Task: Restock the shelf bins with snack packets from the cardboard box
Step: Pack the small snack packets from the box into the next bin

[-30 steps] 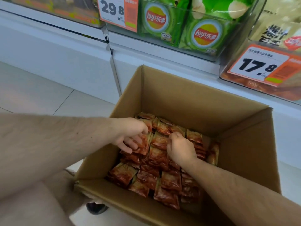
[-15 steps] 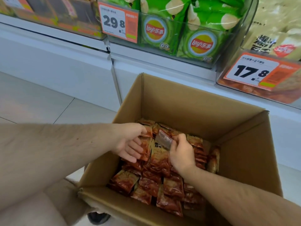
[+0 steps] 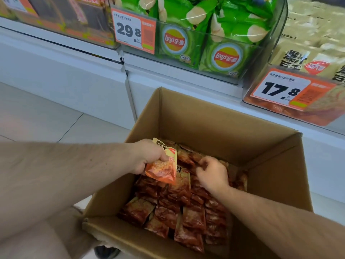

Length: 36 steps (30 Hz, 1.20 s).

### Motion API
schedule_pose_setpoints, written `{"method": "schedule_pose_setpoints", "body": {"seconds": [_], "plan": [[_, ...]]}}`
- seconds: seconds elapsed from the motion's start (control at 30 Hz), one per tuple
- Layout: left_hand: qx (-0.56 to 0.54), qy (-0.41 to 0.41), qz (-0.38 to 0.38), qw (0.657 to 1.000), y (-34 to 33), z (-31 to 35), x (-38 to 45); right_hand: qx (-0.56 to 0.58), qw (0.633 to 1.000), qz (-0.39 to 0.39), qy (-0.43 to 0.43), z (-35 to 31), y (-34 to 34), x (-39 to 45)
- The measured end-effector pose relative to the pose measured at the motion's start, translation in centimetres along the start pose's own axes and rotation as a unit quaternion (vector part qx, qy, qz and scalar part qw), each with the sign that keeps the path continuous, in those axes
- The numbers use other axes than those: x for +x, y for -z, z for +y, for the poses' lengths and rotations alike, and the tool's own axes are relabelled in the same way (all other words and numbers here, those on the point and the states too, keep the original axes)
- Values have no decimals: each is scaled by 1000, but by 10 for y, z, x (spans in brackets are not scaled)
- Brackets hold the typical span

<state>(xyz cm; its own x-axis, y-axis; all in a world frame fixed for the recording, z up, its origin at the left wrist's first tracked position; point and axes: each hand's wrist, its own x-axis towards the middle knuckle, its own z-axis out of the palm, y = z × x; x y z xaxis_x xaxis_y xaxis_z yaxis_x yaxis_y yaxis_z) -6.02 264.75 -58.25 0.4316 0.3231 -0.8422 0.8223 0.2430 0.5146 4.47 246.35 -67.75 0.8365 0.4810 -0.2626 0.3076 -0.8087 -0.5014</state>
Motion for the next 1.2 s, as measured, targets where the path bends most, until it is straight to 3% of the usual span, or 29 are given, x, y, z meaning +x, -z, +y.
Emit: {"method": "schedule_pose_setpoints", "body": {"seconds": [0.07,0.17,0.3,0.43,0.6,0.87,1.03,1.2], "plan": [[1,-3,2,1000,2,-1,7,-43,997,3,-58,13,-11,26],[0,-3,0,1000,3,0,12,-75,994,36,-66,20,-29,51],[-11,0,-6,1000,4,3,17,-35,993,67,-95,12,-48,79],[-32,0,-1,999,8,1,20,-99,993,44,-47,9,-57,102],[-61,25,11,998,8,1,16,34,998,54,-14,0,-34,88],[-182,-28,7,983,-6,24,-20,148,964,62,212,-37,68,-18],[-243,-134,-103,955,-24,48,-50,52,930,57,358,-42,102,-53],[-188,-262,-81,943,-42,49,-67,-20,894,106,435,-42,131,-77]]}}
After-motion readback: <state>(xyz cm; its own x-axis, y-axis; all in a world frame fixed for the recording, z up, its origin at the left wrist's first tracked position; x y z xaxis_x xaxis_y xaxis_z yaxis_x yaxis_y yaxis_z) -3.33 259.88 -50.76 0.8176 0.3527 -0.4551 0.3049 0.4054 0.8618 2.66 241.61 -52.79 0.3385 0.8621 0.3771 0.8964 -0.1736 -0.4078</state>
